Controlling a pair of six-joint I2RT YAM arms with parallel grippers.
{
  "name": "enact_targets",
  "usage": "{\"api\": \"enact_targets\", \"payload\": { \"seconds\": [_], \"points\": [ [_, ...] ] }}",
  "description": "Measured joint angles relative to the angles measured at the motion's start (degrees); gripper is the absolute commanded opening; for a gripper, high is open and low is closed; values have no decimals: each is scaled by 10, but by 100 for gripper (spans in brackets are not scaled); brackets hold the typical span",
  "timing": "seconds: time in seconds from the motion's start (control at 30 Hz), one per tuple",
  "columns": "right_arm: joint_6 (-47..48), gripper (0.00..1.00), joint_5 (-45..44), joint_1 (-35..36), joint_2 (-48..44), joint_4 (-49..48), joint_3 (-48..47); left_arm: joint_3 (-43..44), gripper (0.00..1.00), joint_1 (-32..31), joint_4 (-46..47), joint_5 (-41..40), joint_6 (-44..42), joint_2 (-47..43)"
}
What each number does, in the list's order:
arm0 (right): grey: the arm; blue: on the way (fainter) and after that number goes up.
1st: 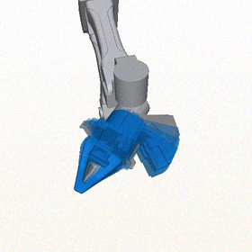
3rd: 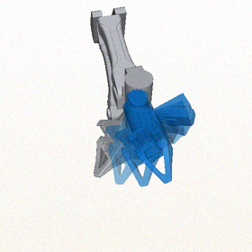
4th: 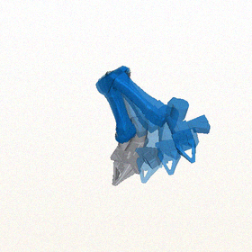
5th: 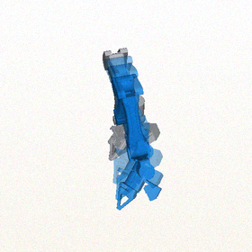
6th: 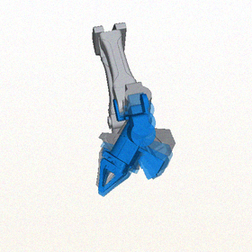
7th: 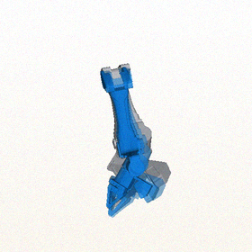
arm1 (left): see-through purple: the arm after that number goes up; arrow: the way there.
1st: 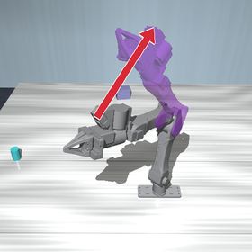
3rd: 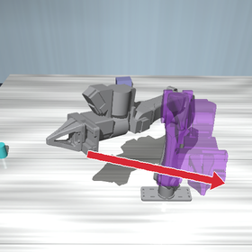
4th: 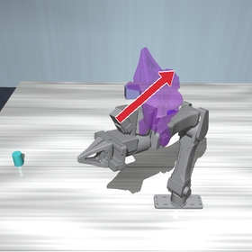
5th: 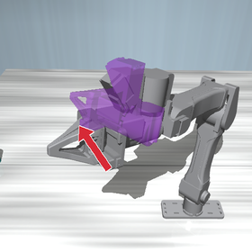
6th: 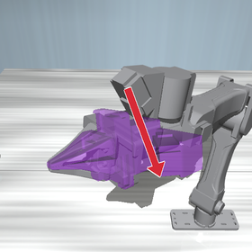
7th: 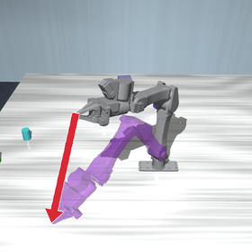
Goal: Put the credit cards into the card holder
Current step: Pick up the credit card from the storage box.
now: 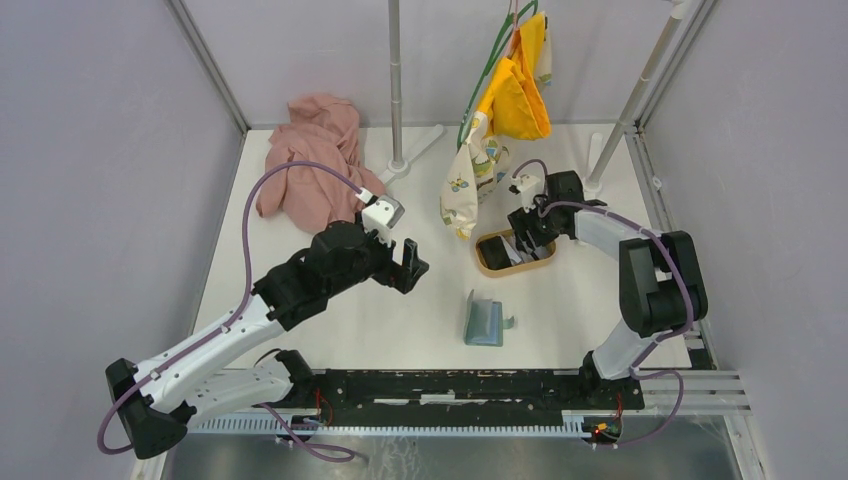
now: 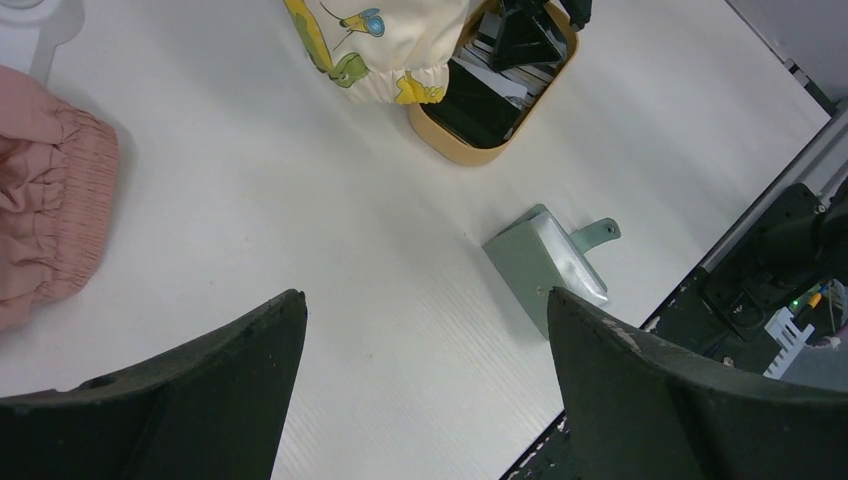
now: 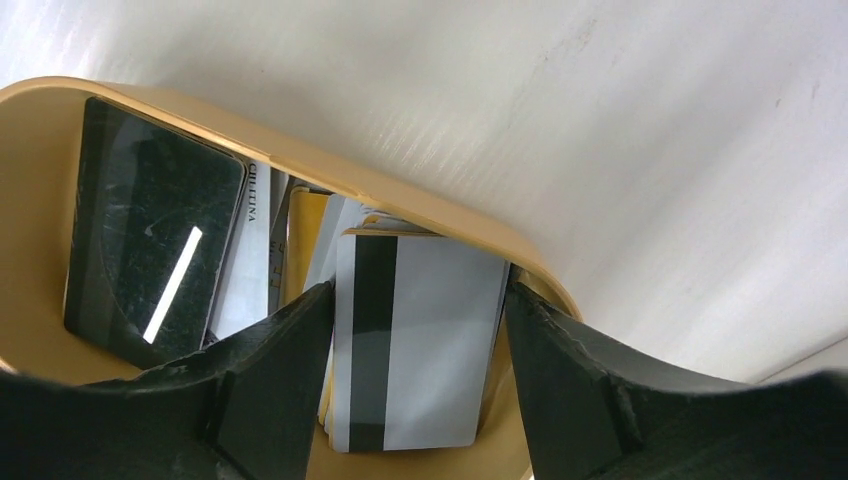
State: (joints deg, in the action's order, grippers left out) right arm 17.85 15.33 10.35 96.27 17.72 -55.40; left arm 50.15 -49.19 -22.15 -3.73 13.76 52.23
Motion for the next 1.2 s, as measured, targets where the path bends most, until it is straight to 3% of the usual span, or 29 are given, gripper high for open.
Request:
{"api": "enact_targets", "payload": {
  "seconds": [0.33,0.93,1.2],
  "points": [
    [-4,45,60,-20,2,4,-3,-4,94,4,2,13,0,0],
    [-98,44,307,-100,21,-26,16,-8,94,18,14,34,0,1],
    [-146,43,355,-104,31,-70,29,-30,91,29,68,93,26,14]
  ]
}}
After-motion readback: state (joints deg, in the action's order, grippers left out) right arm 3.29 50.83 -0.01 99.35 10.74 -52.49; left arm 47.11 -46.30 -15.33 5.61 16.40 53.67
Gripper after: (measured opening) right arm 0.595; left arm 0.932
